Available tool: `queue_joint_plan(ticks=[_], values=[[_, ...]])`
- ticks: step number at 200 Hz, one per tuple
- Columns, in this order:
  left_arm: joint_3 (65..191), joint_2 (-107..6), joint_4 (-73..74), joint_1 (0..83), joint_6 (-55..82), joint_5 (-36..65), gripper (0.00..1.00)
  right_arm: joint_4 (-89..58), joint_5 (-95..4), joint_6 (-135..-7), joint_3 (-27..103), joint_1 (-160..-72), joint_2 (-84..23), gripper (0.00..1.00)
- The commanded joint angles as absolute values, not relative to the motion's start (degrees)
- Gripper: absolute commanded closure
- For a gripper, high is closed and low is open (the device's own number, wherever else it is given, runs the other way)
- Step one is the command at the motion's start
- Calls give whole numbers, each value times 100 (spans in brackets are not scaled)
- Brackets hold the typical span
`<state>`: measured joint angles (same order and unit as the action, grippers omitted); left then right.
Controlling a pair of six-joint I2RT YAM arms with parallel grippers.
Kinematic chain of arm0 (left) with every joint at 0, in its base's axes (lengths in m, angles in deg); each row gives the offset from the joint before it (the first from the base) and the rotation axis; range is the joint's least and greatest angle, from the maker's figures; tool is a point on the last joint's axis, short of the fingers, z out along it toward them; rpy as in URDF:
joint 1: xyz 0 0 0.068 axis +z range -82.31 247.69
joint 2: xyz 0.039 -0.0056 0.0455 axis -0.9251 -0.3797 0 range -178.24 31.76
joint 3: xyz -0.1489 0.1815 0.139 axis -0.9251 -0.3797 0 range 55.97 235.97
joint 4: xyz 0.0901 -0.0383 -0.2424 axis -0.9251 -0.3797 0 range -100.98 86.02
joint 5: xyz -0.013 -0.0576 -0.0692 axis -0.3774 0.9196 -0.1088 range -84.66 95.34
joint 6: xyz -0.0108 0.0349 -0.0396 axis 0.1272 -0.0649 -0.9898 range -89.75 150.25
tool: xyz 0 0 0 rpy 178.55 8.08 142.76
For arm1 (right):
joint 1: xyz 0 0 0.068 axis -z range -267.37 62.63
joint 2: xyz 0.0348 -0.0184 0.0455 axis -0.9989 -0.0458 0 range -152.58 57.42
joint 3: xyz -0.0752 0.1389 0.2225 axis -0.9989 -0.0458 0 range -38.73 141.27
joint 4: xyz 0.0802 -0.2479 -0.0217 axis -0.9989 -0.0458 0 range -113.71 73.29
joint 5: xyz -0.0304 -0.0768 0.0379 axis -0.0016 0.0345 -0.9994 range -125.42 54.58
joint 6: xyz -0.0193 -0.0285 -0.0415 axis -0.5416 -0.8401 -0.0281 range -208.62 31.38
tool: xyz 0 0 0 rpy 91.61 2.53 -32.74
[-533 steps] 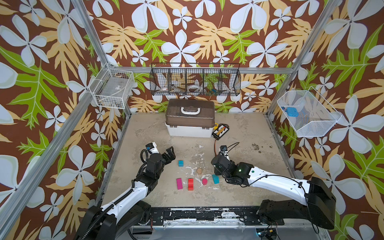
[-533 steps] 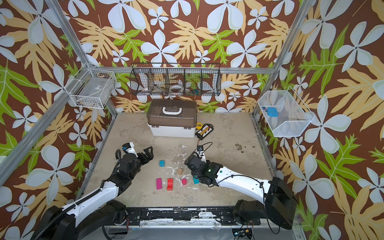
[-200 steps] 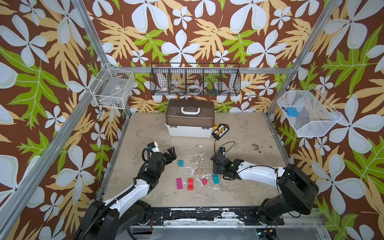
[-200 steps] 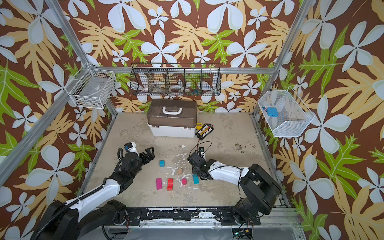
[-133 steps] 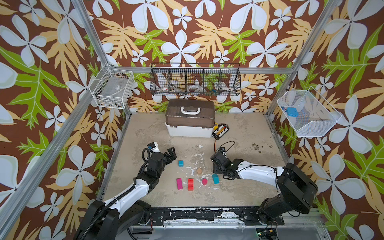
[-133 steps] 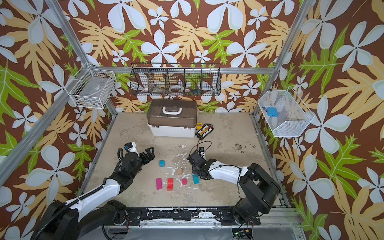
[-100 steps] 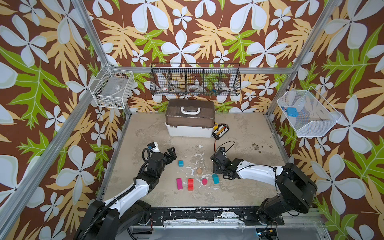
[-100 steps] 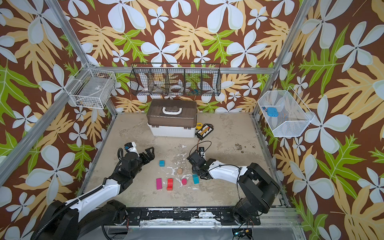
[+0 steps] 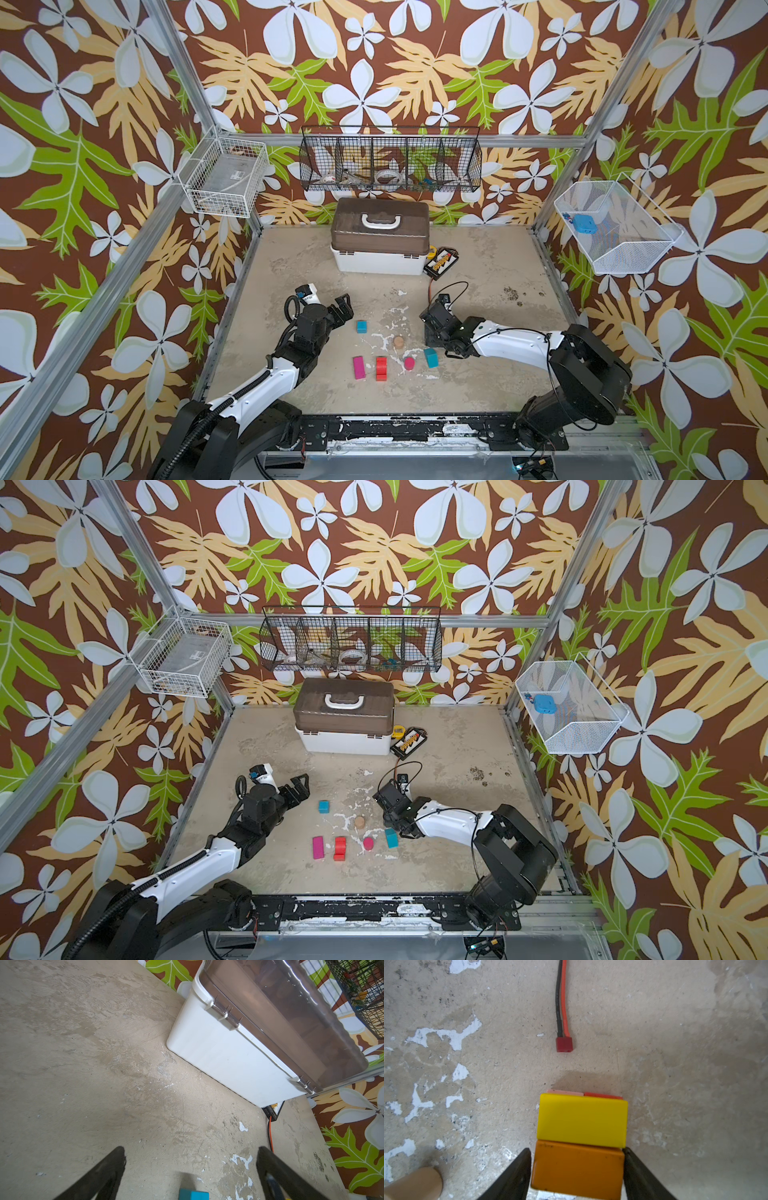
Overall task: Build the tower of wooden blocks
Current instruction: 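Lower the orange block beside the yellow block on the stack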
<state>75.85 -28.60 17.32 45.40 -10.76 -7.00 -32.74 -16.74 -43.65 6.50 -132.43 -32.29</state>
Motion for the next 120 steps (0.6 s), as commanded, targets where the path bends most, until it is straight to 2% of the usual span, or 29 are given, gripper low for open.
queue_joint_plan(ticks=[1, 120], values=[[7621, -2872, 1791, 4544, -1105, -705, 1, -3332, -1529, -4340, 688, -13251, -3237, 31], [7654, -2972, 1792, 4545, -1117, -647, 1, -3333, -1518, -4339, 724, -13246, -3311, 33]])
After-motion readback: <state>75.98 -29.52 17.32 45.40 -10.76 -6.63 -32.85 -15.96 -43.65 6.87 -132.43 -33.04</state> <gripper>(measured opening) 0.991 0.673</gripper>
